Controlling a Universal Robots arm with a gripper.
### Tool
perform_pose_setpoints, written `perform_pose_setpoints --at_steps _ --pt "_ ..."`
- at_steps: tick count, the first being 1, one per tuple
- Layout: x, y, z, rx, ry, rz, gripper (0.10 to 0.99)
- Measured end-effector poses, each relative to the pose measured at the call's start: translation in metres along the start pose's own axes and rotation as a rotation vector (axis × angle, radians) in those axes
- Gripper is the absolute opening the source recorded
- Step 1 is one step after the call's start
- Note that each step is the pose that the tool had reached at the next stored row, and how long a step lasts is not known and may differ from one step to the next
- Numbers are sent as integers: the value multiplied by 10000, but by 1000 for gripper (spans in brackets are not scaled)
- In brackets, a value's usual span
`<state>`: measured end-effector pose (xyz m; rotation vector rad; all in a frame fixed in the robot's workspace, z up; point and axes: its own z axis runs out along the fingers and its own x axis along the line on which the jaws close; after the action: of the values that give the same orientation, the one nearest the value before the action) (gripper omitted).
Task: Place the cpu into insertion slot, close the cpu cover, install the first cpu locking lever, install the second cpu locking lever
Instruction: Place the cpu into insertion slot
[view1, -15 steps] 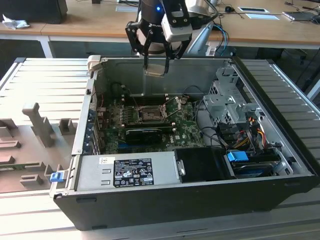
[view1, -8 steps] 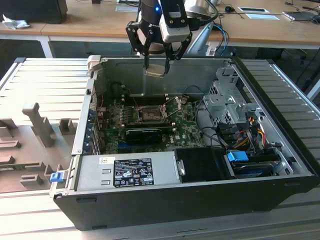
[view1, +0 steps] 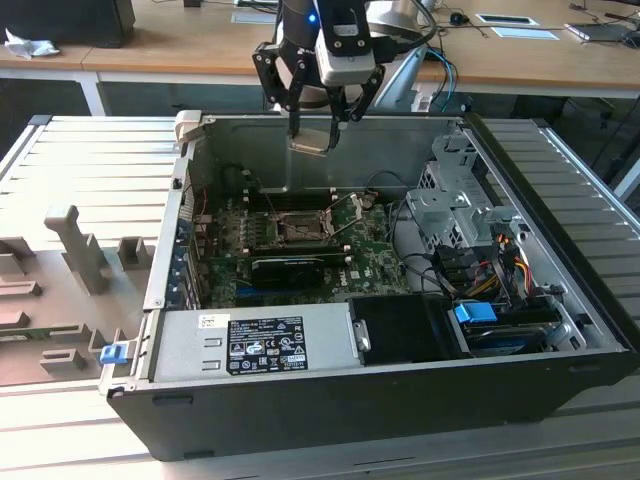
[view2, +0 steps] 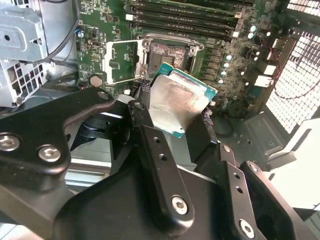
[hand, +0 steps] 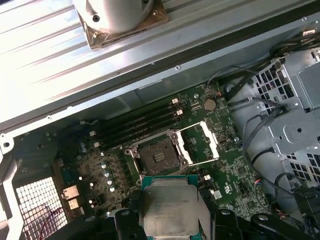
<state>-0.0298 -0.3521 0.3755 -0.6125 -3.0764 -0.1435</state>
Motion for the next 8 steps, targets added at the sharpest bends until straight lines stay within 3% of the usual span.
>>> perform_pose_setpoints --at_steps 8 --pt "0 -1 17 -17 -80 891 529"
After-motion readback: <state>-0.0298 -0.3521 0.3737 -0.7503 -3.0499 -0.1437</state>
